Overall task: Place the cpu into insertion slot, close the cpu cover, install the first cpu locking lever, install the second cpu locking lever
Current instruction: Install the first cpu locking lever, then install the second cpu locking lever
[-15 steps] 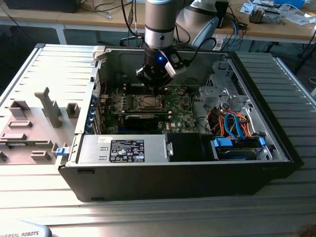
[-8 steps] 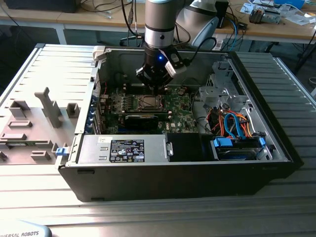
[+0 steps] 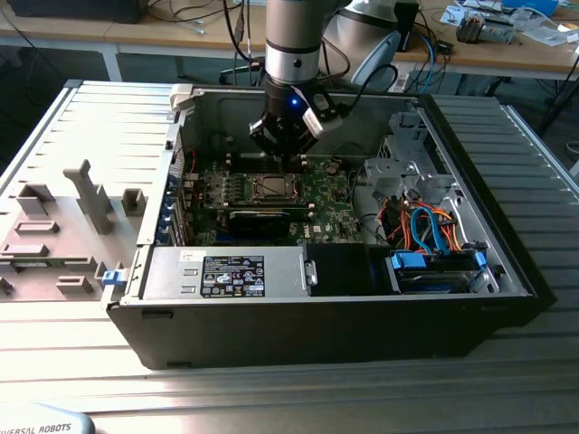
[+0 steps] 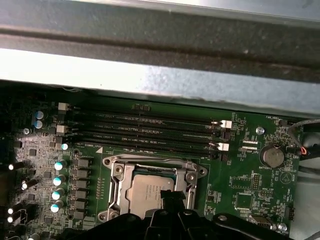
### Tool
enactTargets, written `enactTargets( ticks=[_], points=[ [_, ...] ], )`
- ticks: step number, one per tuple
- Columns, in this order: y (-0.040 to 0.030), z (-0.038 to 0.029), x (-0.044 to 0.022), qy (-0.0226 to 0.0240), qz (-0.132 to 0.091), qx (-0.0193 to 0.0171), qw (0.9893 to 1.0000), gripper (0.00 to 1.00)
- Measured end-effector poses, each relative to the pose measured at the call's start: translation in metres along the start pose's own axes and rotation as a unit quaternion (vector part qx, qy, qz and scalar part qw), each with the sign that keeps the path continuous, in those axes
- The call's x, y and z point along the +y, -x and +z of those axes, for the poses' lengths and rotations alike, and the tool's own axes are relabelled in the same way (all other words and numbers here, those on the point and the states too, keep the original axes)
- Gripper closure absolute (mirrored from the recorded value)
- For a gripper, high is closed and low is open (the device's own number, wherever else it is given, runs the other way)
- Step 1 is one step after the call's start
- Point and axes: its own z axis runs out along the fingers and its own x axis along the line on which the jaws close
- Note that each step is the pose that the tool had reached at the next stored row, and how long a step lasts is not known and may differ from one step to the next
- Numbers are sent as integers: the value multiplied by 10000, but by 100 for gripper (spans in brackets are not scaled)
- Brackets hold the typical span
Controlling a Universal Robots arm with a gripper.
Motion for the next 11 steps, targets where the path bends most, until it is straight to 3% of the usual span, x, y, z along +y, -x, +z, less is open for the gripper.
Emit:
enactTargets(
  ticks=[5, 11],
  points=[
    [0, -48, -2, -4, 0, 1, 10000, 89],
    [0, -53, -2, -4, 0, 1, 10000, 89]
  ],
)
